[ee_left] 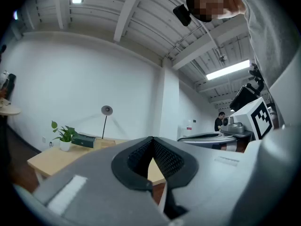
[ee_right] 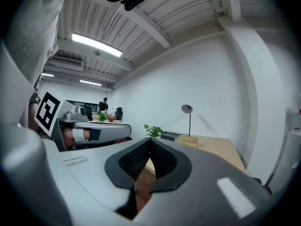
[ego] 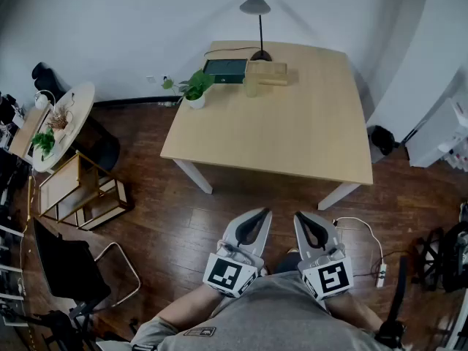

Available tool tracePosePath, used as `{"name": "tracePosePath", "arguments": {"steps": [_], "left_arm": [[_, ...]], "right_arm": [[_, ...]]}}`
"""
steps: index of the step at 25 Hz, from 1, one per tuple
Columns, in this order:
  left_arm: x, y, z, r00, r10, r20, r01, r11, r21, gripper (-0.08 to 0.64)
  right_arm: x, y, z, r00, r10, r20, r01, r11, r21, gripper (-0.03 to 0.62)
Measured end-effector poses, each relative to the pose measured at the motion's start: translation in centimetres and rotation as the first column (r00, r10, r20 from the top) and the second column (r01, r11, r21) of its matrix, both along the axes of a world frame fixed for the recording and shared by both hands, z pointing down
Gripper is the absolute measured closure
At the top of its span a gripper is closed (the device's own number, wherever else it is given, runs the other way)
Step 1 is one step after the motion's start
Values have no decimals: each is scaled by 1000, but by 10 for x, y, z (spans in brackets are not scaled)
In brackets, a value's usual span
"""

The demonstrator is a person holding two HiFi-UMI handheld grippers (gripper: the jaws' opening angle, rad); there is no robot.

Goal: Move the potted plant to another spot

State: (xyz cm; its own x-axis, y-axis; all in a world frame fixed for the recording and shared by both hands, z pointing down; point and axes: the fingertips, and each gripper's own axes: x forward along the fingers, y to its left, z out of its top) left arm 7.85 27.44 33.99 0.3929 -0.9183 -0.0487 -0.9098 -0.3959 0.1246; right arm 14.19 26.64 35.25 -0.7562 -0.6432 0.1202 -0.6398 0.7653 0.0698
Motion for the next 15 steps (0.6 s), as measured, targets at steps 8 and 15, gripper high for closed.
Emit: {"name": "tracePosePath", "arguments": {"steps": [8, 15], "left_arm": [[-18, -52, 9, 1000, -19, 2, 19, 1000, -12, 557], [-55, -144, 4, 995, -95, 17, 95, 995, -25, 557]], "right_arm": [[-21, -56, 10, 1000, -23, 9, 23, 1000, -11, 586], [-60, -149, 4, 994, -99, 35, 100, 995, -13, 586]]}}
